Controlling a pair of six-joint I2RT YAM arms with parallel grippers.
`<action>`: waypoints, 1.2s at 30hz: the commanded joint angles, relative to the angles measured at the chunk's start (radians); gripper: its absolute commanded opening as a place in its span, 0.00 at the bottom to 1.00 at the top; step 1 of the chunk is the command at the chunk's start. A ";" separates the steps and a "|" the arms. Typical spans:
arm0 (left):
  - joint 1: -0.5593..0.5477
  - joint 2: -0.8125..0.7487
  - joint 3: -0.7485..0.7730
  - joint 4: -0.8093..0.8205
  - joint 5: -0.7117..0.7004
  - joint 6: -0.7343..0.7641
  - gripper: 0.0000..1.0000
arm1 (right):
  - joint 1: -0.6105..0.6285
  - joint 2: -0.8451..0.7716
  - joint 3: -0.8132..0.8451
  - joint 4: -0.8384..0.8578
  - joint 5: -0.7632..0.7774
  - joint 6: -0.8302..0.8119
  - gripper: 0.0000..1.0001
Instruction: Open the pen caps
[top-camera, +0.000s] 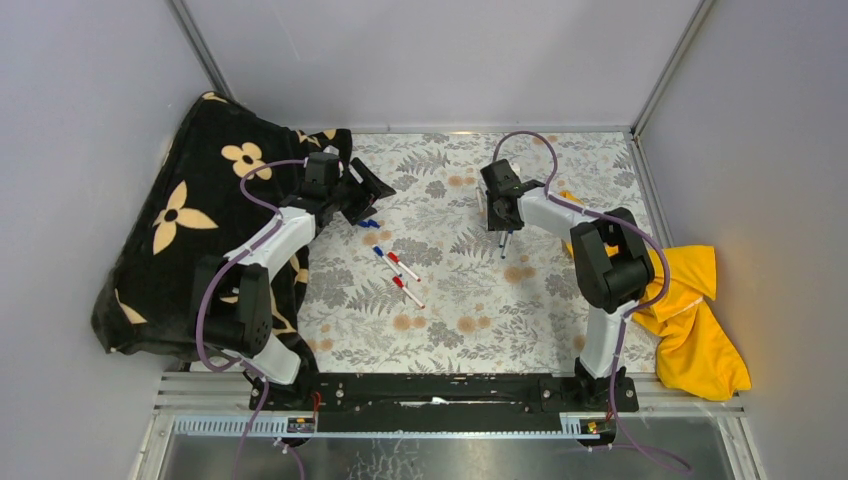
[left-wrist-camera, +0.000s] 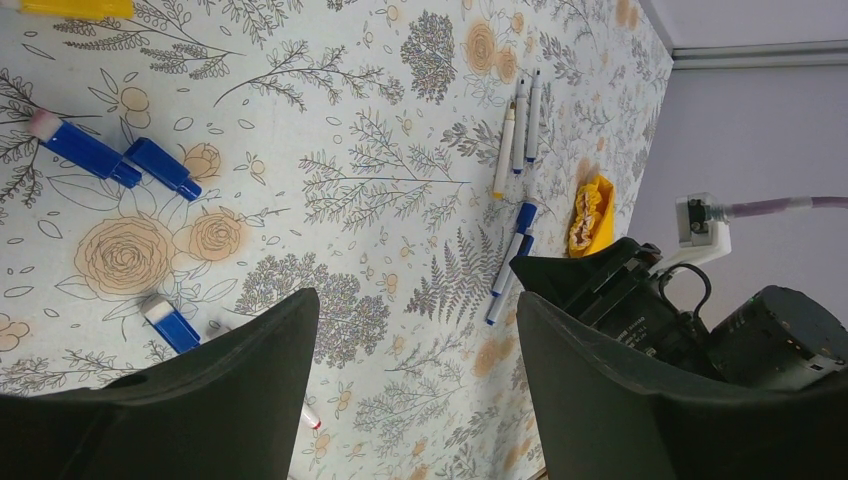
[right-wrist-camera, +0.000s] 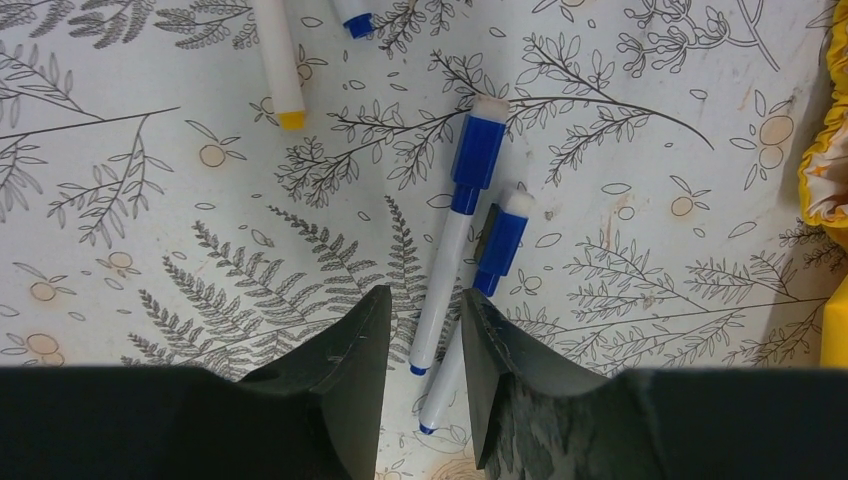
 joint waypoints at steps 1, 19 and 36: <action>-0.005 -0.028 0.017 0.052 0.019 0.009 0.79 | -0.012 0.019 -0.007 0.016 0.013 0.016 0.39; -0.005 -0.028 0.020 0.049 0.012 0.009 0.79 | -0.027 0.077 -0.022 0.034 -0.041 0.025 0.25; -0.006 0.018 0.039 0.064 0.082 0.011 0.81 | 0.038 -0.105 -0.137 0.106 -0.118 -0.113 0.00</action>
